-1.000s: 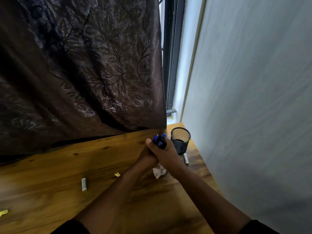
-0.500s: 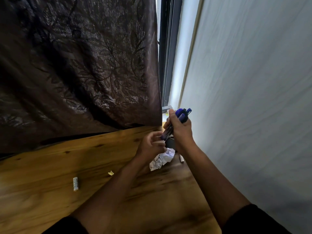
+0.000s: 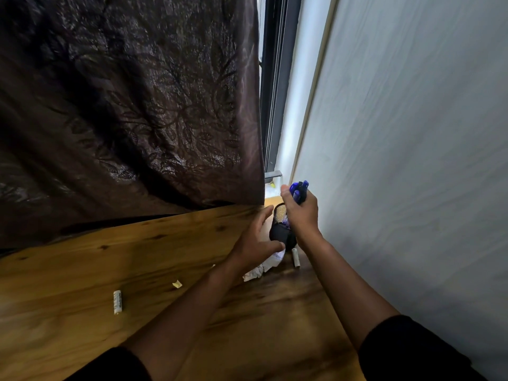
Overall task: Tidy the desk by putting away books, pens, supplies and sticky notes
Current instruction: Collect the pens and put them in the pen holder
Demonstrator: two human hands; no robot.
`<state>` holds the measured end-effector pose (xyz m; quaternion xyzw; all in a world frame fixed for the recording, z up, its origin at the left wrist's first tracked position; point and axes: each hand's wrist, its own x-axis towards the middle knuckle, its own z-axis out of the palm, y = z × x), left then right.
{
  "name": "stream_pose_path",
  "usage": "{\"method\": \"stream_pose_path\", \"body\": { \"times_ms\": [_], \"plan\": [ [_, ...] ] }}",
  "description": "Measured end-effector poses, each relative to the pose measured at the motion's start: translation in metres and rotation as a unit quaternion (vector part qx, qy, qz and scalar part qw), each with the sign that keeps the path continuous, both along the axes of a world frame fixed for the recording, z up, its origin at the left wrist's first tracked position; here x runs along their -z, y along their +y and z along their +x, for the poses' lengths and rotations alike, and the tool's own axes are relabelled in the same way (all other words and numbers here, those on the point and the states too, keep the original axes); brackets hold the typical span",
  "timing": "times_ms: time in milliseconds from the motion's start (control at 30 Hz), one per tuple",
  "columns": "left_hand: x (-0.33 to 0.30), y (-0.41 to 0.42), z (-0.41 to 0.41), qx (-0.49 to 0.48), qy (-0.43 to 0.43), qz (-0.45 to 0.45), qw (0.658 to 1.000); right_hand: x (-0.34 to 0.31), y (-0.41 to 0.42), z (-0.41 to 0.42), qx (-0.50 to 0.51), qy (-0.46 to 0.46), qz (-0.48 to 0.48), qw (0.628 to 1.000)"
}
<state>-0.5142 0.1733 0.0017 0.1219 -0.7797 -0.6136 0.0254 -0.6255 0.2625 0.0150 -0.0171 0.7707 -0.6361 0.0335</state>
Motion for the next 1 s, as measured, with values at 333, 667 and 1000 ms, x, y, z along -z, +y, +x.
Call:
{"method": "stream_pose_path", "body": {
  "times_ms": [333,667,1000],
  "plan": [
    [0.004,0.003,-0.017,0.010,-0.037,-0.003,0.999,0.014,-0.003,0.001,0.008,0.033,0.057,0.998],
    [0.012,0.008,-0.060,-0.004,-0.014,-0.099,0.995,0.004,0.002,-0.014,0.034,-0.025,0.052,0.998],
    [0.019,0.016,-0.071,-0.060,0.007,-0.167,0.984,0.003,0.005,-0.018,0.031,-0.035,0.023,0.999]
  ]
}}
